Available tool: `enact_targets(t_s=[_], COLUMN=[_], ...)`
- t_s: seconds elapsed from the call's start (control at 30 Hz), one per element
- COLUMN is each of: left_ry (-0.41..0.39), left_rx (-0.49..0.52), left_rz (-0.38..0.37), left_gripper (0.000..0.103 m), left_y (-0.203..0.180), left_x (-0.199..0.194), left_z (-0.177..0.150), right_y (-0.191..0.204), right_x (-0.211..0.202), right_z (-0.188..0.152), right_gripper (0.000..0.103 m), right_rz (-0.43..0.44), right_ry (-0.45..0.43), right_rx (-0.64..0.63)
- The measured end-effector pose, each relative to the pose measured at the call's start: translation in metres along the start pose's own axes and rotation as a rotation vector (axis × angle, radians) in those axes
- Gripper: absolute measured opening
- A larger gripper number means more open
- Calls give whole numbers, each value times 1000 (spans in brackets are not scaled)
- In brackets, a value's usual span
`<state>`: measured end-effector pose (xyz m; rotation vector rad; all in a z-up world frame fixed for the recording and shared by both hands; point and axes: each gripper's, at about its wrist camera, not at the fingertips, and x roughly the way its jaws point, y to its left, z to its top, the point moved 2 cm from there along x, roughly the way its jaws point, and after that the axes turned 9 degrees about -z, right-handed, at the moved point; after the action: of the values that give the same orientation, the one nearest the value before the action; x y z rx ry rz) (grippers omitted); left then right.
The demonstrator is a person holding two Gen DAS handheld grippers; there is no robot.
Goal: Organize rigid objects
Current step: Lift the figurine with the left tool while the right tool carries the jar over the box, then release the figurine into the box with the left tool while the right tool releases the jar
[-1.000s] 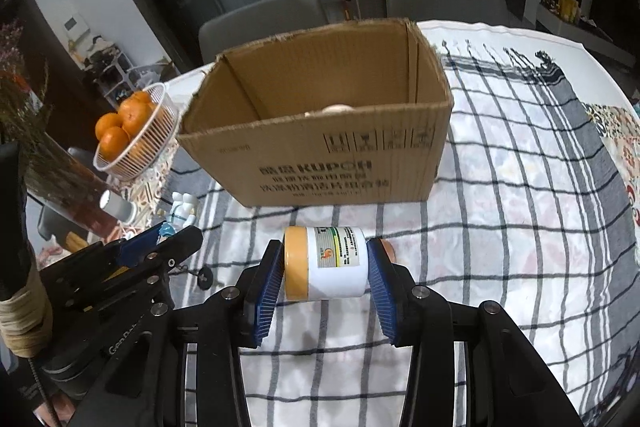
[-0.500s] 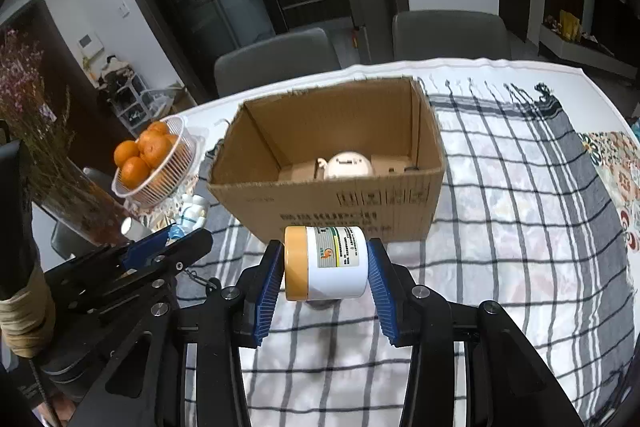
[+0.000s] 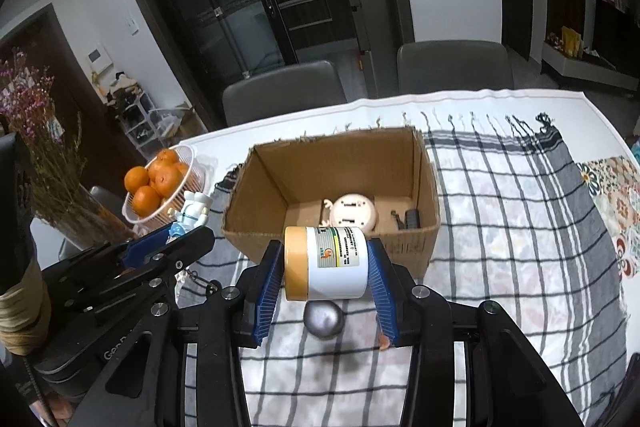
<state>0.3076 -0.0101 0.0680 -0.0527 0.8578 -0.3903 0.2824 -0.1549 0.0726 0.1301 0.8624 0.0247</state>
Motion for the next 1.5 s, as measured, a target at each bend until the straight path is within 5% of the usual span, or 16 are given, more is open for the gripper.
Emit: enact_targets(t_s=[0.73, 1.5], left_ry=[8, 200], left_rx=[16, -17], left_rz=[37, 57], left_gripper=[27, 28], left_y=[14, 41], left_x=[36, 127], left_z=[48, 47], right_y=[1, -6], right_x=[31, 128], right_z=[47, 56], right_gripper=[43, 43], right_rz=[-18, -38], right_ry=[-2, 195], right_rx=[-31, -74])
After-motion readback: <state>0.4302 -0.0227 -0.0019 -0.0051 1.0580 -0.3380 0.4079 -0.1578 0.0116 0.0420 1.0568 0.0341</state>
